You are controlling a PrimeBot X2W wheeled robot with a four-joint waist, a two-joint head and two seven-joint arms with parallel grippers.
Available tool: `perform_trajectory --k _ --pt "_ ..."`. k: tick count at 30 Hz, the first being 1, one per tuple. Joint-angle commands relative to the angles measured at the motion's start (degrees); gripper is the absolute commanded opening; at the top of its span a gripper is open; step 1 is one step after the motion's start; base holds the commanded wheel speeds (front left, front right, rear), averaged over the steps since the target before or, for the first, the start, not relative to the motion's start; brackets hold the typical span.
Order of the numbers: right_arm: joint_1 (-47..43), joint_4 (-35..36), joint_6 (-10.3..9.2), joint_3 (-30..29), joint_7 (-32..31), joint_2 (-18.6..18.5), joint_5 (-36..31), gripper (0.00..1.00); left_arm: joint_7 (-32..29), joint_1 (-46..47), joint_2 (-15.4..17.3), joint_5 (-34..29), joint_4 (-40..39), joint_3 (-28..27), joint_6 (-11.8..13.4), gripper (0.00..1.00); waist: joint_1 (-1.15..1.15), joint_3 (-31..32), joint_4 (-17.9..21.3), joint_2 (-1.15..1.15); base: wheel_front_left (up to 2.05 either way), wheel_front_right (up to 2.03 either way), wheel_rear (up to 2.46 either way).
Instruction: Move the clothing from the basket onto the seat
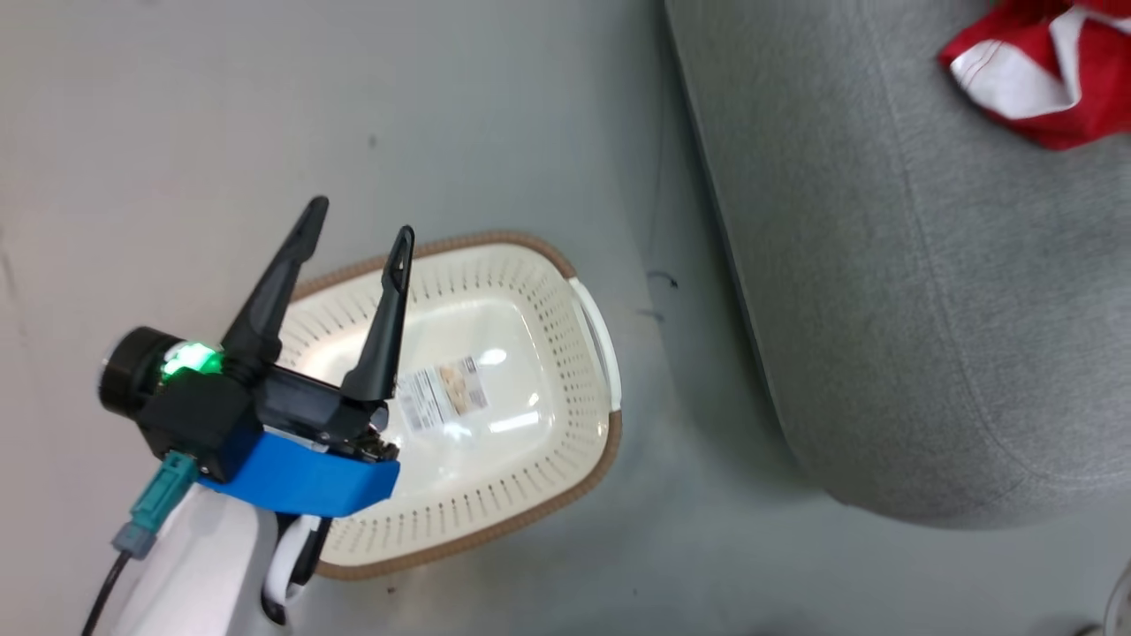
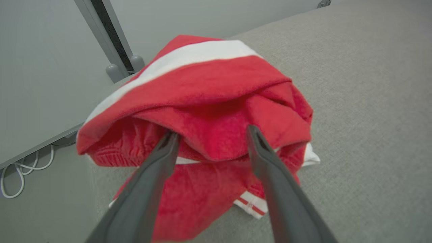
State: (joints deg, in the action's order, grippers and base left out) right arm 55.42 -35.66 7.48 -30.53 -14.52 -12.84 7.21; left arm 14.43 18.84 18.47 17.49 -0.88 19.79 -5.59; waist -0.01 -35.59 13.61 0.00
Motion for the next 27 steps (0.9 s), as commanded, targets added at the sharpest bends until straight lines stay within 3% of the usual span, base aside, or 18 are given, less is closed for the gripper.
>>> perform_trajectory --k 1,13,27 --pt "-2.85 0.43 0.03 1.08 0.27 -0.64 0.63 1.00 0.49 -1.13 -0.79 0.58 1.12 0.18 -0.06 1.00 0.01 5.87 -1.61 0.00 0.00 0.00 0.00" --pt "-22.55 9.28 0.03 11.66 6.88 1.05 1.98 1.00 0.81 -8.48 -6.58 2.75 9.76 -3.94 -0.64 1.00 0.01 22.07 -4.60 0.00 0.00 0.00 0.00" --pt "-42.86 25.48 0.03 19.29 13.61 7.20 0.58 1.00 0.83 -15.84 -10.12 2.65 15.36 -9.80 -1.46 1.00 0.01 32.58 -9.29 0.00 0.00 0.00 0.00"
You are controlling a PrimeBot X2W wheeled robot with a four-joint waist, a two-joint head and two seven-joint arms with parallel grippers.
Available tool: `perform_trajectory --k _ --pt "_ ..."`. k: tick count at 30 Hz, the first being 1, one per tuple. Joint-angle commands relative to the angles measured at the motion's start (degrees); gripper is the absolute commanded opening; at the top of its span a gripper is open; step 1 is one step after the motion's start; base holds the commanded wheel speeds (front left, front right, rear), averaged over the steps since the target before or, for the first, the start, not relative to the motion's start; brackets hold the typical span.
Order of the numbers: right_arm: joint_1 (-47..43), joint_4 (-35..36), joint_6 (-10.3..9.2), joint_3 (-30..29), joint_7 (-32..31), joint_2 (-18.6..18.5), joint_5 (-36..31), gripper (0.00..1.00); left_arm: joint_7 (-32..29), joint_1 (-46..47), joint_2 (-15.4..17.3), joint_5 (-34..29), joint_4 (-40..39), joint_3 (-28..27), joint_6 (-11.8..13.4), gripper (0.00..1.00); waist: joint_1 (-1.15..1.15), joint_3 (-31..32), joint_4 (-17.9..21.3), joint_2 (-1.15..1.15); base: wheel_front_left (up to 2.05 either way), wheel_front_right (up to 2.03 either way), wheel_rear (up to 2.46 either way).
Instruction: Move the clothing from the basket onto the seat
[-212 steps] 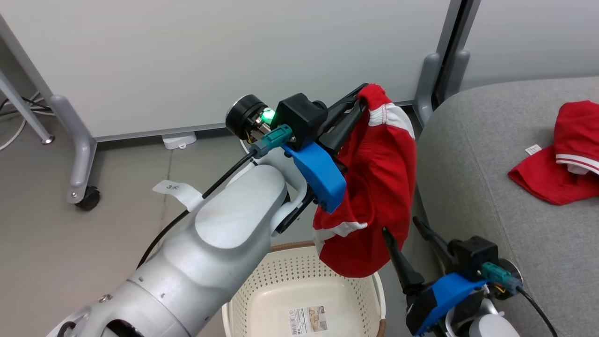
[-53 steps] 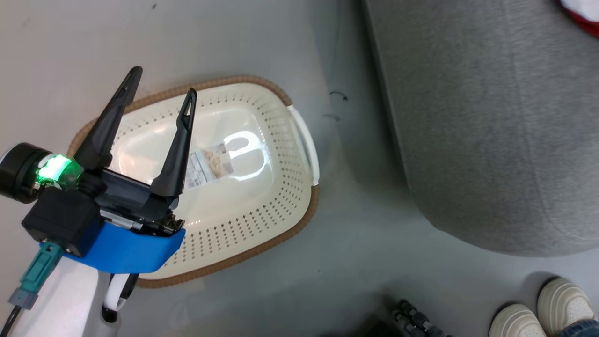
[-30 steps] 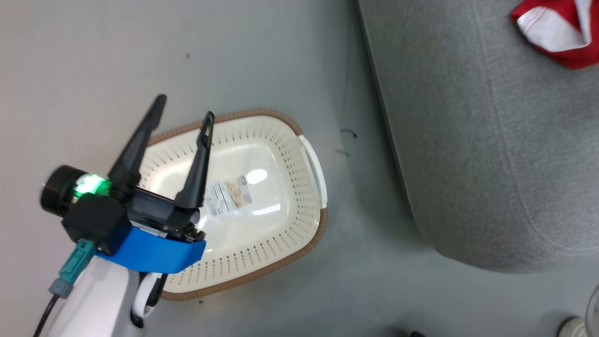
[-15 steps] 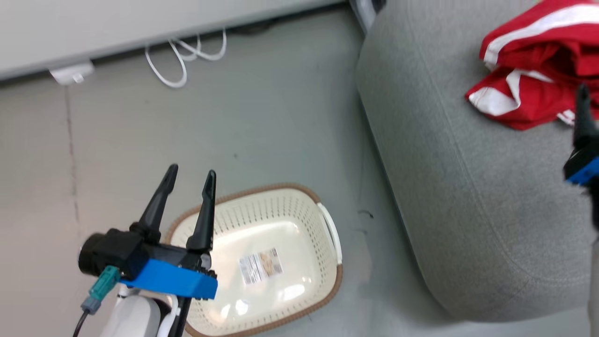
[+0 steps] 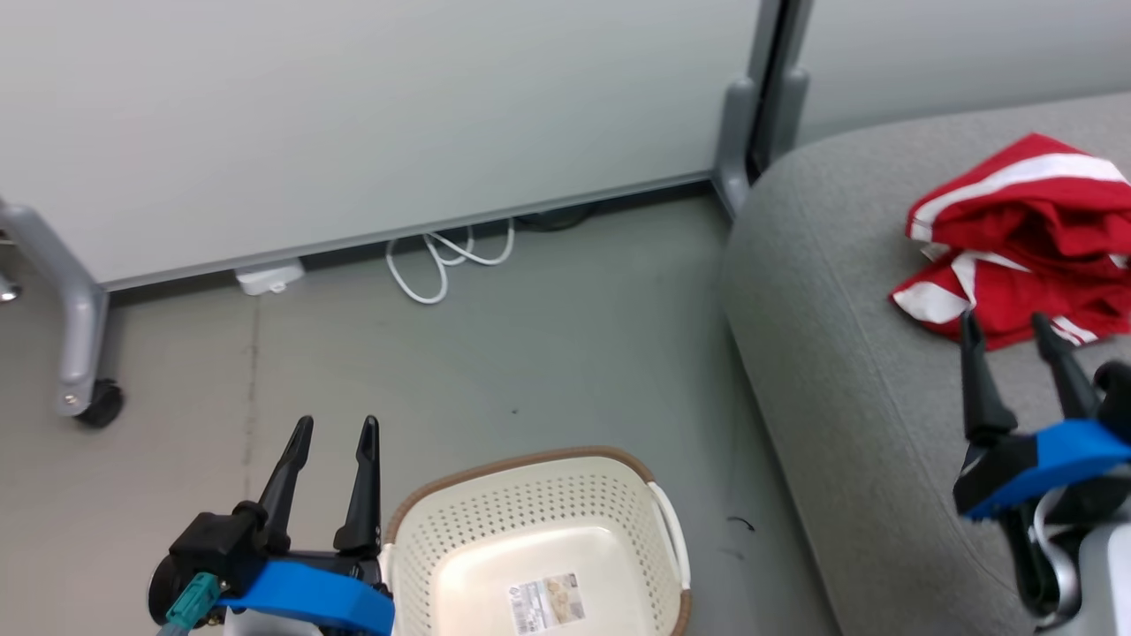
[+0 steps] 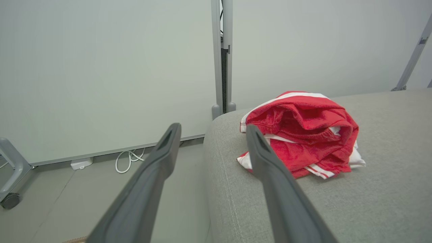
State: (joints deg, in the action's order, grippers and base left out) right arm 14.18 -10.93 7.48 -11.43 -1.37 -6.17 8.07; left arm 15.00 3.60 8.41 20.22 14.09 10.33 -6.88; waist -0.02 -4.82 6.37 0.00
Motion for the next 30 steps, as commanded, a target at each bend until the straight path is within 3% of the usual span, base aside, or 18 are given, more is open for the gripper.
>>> perform_trajectory --k 1,8,15,30 --pt "-1.62 0.75 0.03 0.20 0.46 0.53 -0.28 1.00 0.26 -0.60 -0.05 -0.09 0.38 -0.34 -0.16 1.00 0.02 1.82 -2.04 0.00 0.00 0.00 0.00" --pt "-9.19 5.28 0.03 1.61 1.01 2.64 -0.67 1.00 0.26 -1.32 -0.55 -0.68 2.84 -1.49 -0.47 1.00 0.02 3.56 -5.94 0.00 0.00 0.00 0.00" --pt "-13.42 5.54 0.03 4.76 2.04 3.23 -1.65 1.00 0.26 -1.73 -0.87 -1.20 3.75 -2.84 -0.62 1.00 0.02 4.59 -8.10 0.00 0.00 0.00 0.00" --pt "-15.42 3.38 0.03 8.75 3.57 3.32 -0.59 1.00 0.26 -1.73 -1.49 -1.09 5.25 -4.78 -0.78 1.00 0.02 5.13 -8.75 0.00 0.00 0.00 0.00"
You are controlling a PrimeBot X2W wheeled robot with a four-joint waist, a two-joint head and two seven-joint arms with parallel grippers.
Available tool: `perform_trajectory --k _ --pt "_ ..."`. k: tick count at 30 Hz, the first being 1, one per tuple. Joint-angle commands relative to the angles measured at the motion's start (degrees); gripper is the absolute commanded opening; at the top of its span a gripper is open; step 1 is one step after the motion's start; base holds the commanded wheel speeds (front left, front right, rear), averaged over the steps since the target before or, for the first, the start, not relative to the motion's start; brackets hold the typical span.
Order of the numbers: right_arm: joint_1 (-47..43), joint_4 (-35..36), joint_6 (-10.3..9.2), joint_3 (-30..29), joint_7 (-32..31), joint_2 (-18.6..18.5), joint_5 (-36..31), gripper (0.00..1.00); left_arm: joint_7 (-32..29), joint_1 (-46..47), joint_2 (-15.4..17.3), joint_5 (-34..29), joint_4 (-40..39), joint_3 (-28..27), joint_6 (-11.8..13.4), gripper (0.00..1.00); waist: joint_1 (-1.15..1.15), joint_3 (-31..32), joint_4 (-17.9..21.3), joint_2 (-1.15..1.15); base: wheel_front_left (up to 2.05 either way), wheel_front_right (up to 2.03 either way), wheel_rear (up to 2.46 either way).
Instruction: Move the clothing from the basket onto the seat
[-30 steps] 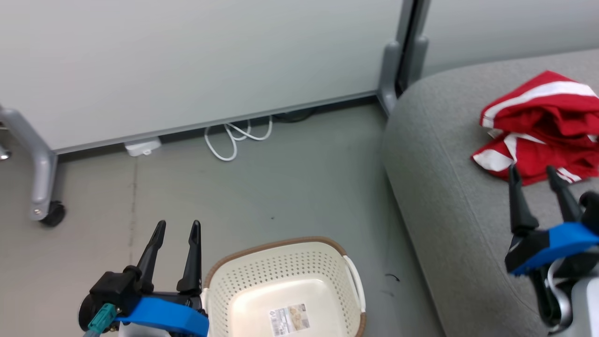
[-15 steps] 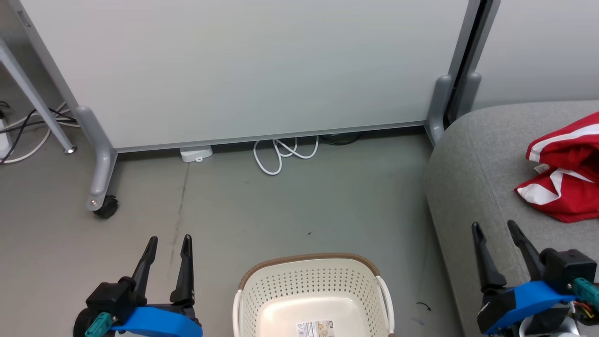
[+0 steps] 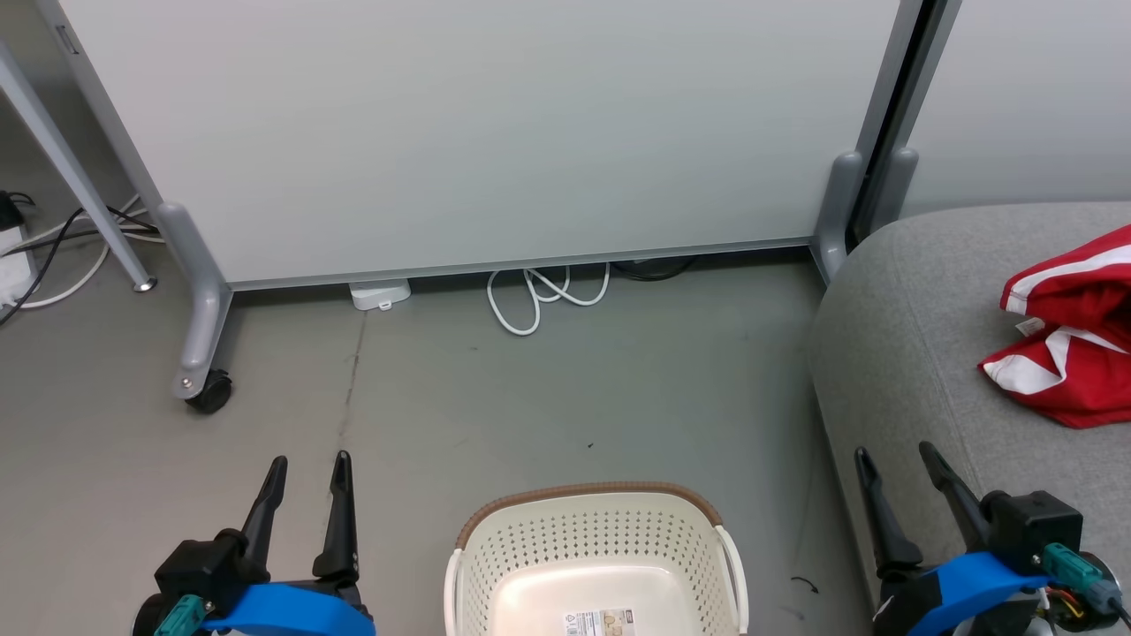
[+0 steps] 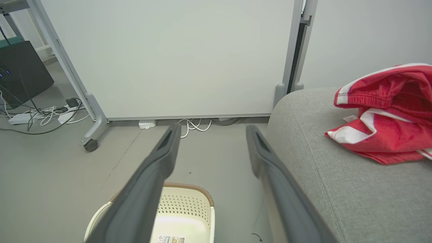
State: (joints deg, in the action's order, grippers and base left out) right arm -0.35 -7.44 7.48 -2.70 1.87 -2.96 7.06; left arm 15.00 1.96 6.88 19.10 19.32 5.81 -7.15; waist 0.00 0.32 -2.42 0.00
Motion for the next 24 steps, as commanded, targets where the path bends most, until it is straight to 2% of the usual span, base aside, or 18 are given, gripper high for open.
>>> perform_trajectory --k 1,21,22,24 --pt "-0.90 -0.18 0.03 0.10 0.36 0.11 0.43 1.00 0.26 -0.01 0.06 0.09 0.11 -0.27 -0.47 1.00 0.00 -0.07 0.06 0.00 0.00 0.00 0.00" --pt "-0.03 -1.48 0.03 1.13 0.63 0.12 1.25 1.00 0.27 0.45 1.02 1.15 0.99 1.09 -0.50 1.00 0.00 -0.80 0.31 0.00 0.00 0.00 0.00" --pt "-0.12 -1.60 0.00 1.13 0.47 0.01 1.17 0.00 -0.04 0.02 0.61 1.06 1.14 0.95 -0.03 0.00 0.00 -0.79 0.31 0.00 0.00 0.00 0.00" --pt "-0.23 -2.69 0.00 1.09 0.35 0.07 1.30 0.00 -0.21 -0.62 0.23 1.20 1.98 0.95 -0.02 0.00 0.01 -0.80 0.32 0.00 0.00 0.00 0.00"
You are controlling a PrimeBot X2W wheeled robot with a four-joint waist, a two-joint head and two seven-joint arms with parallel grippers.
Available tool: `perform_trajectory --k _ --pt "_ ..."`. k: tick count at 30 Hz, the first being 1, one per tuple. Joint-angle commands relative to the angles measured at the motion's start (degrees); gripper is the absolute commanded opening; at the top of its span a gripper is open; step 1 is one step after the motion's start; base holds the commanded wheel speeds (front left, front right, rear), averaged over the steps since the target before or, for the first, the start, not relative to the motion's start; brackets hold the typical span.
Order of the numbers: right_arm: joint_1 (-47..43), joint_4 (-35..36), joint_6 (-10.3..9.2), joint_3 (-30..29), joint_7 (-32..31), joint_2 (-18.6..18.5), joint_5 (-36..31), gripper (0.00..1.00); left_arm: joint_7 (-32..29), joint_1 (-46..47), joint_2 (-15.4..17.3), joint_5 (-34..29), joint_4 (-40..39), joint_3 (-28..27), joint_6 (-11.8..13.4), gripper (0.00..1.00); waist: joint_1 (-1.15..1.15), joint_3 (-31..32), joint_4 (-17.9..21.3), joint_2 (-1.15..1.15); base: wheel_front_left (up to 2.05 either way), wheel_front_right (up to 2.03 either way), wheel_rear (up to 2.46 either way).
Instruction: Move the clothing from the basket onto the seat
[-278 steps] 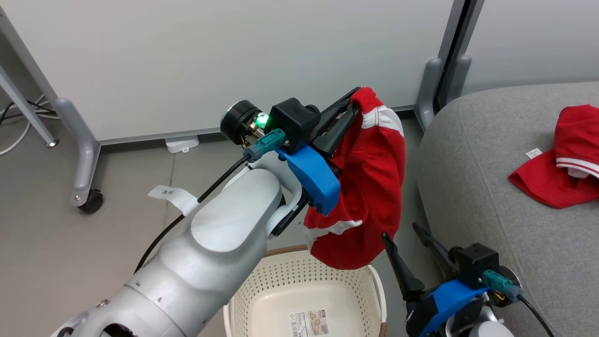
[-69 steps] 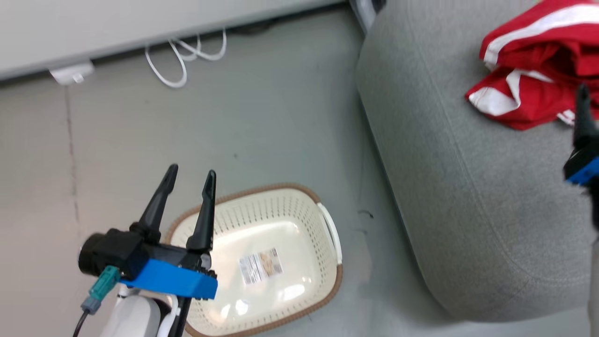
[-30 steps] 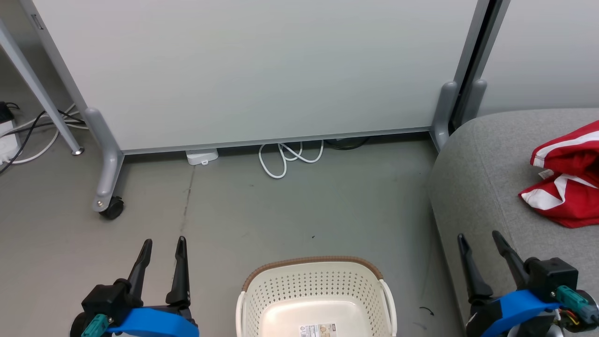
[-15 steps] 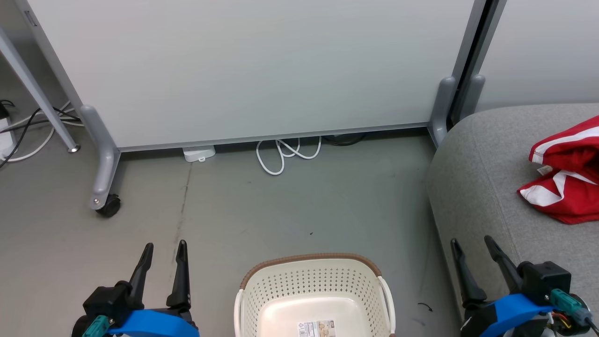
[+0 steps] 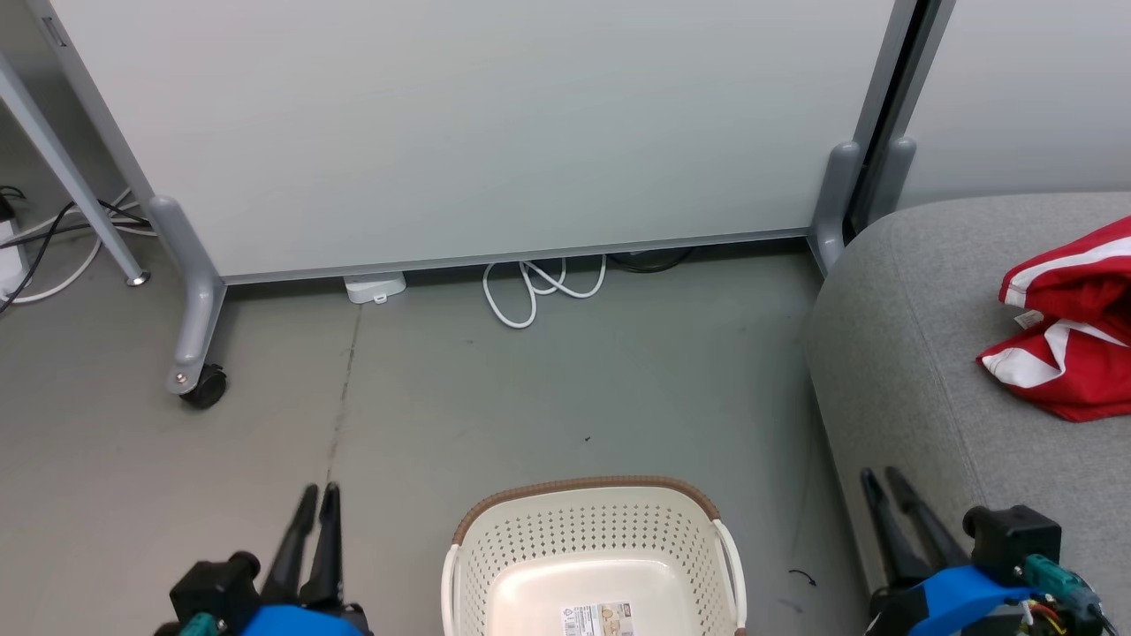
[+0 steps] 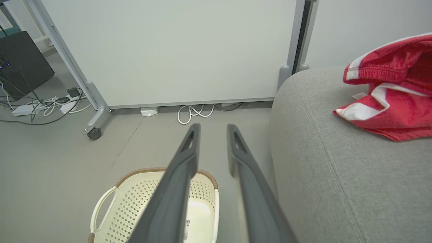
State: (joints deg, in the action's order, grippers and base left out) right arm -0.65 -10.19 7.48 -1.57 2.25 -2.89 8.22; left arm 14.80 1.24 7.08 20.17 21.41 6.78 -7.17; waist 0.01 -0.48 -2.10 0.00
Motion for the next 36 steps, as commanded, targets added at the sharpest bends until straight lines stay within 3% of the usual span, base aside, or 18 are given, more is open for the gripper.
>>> perform_trajectory --k 1,36 --pt "-0.04 -0.55 0.00 -0.04 -0.19 0.02 0.18 0.00 -0.13 -0.40 -0.20 0.17 0.44 -0.01 0.00 0.00 0.00 0.00 0.00 0.00 0.00 0.00 0.00" --pt "2.99 -2.33 0.01 -2.11 -3.81 0.02 35.28 0.00 -9.03 1.69 -2.00 30.28 -2.48 -5.66 -0.17 0.00 0.00 0.09 0.60 0.00 0.00 0.00 0.00"
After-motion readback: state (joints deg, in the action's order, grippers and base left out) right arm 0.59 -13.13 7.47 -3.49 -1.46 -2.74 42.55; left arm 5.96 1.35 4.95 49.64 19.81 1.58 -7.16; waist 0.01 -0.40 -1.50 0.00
